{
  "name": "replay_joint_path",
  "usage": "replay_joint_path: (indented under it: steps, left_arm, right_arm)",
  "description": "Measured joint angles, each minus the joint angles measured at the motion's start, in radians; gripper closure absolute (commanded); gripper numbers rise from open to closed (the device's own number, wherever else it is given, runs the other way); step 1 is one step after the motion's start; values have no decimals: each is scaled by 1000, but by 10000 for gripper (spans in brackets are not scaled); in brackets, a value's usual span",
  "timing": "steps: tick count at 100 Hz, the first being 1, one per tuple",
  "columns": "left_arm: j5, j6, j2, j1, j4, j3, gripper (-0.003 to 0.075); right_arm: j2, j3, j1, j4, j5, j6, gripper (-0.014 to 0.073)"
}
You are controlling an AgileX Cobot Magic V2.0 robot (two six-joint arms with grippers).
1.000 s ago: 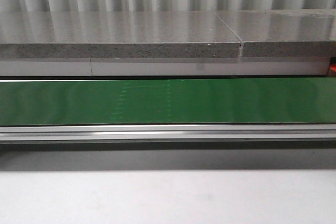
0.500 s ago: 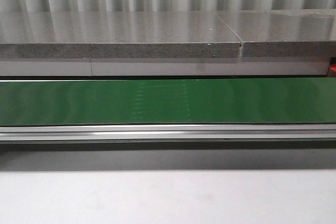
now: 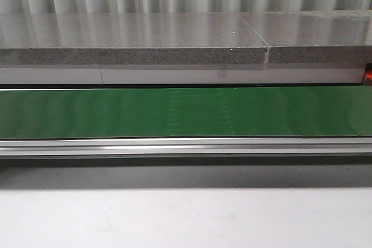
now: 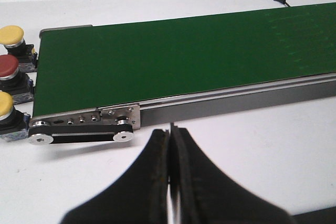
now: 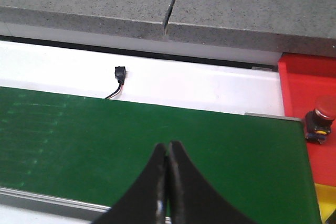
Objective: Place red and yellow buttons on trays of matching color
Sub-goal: 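Move the left gripper down toward the yellow buttons beside the belt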
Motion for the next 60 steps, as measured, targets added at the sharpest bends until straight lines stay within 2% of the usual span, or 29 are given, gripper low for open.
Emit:
replay_joint_path:
  steps: [18, 60]
  left_arm:
    - [0, 0, 0, 0, 0, 0, 741]
    - [0, 0, 0, 0, 0, 0, 741]
  right_arm:
    - [-60, 48, 0, -2, -19, 0, 661]
    - [-68, 54, 0, -2, -4, -2, 661]
